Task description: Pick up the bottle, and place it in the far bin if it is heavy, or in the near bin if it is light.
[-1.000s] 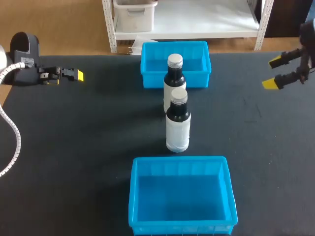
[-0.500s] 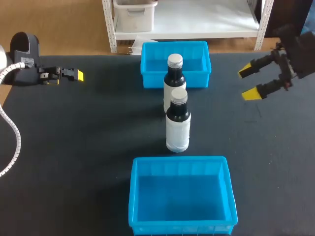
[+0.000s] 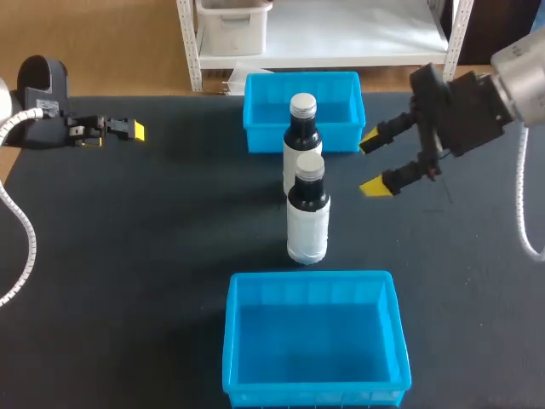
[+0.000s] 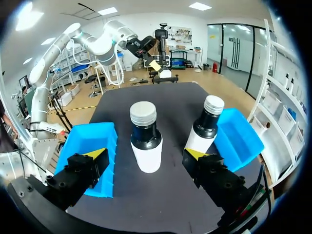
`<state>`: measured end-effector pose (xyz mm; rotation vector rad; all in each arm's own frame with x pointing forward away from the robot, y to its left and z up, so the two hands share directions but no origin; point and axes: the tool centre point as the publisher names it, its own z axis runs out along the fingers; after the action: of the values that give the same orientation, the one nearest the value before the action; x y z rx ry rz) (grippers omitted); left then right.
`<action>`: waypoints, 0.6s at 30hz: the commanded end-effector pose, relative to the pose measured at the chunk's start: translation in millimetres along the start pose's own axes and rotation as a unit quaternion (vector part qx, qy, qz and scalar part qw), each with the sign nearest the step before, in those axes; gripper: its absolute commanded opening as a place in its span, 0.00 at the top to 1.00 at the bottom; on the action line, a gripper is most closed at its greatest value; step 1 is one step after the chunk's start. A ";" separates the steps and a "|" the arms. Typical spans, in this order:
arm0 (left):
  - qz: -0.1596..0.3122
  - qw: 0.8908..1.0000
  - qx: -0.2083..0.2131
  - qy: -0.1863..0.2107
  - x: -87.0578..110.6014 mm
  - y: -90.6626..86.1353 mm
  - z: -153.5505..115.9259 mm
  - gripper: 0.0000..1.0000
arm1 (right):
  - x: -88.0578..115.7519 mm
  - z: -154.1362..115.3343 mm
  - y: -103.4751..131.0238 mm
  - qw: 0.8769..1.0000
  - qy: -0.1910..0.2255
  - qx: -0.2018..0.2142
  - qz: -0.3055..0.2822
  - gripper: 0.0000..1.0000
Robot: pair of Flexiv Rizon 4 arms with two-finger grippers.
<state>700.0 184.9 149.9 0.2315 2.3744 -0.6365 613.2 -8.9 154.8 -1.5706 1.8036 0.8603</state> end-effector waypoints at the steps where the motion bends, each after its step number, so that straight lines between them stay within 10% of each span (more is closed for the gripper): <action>1: 0.000 1.000 0.000 0.000 0.0 0.0 0.0 0.00 | -0.8 15.1 -2.7 1.000 -0.004 -0.014 -0.007 0.00; 18: 0.000 1.000 0.000 0.000 0.0 0.0 0.0 0.00 | -8.5 57.1 11.8 0.999 -0.011 -0.049 -0.011 0.00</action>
<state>700.0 184.9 149.9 0.2314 2.3744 -0.6364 602.5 35.9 130.2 -1.6320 1.7480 0.9680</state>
